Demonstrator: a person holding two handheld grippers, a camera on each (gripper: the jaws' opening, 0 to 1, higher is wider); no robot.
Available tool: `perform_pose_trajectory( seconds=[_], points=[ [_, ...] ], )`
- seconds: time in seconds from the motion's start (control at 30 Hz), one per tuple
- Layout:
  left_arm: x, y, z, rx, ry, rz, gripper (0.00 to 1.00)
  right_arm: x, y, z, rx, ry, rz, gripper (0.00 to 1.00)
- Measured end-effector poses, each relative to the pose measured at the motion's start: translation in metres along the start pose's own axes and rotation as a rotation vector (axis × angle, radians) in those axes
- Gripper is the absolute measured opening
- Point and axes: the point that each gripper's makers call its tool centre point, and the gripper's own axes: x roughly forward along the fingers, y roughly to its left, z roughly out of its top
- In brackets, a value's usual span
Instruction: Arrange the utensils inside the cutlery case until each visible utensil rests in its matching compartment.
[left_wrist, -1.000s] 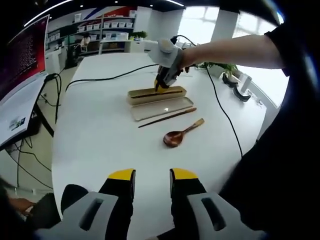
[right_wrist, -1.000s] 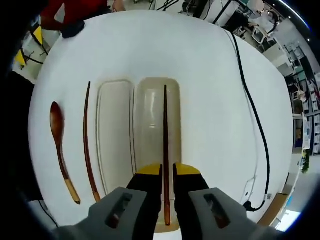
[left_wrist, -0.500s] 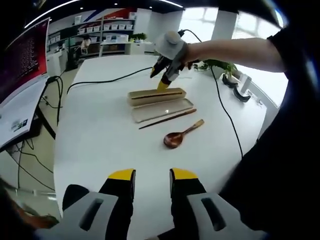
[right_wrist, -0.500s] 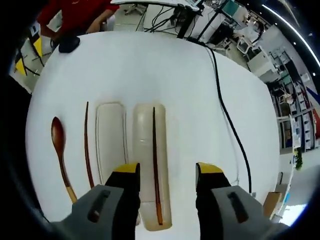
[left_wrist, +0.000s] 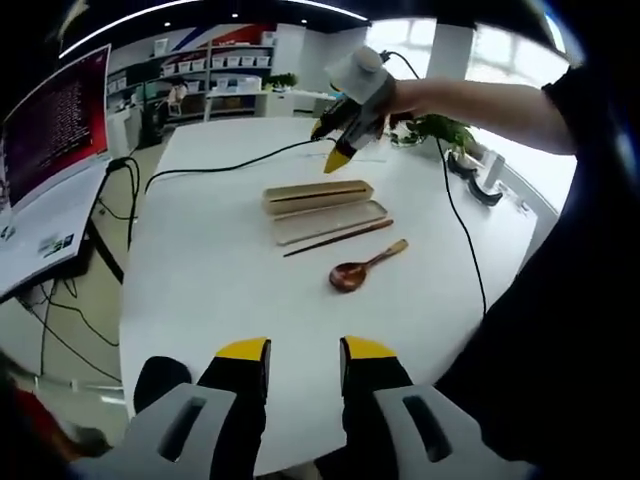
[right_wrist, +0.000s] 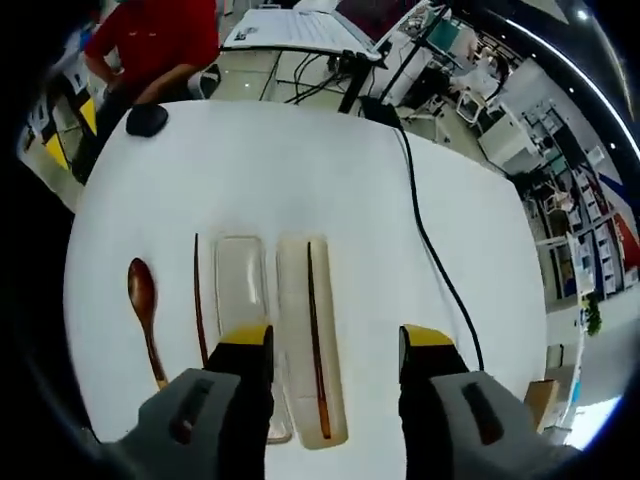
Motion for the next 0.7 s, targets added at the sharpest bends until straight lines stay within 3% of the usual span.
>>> perform_pose_trajectory(
  seconds=[0.53,0.7],
  points=[
    [-0.018,-0.009,-0.008,0.032,-0.014,0.004,0.28,-0.055,0.024,0.002,0.059,-0.092,-0.071,0.51],
    [-0.021,-0.008,-0.009,0.039,-0.014,0.005,0.28,-0.069,0.033,-0.006,0.078,-0.111,-0.088,0.49]
  ],
)
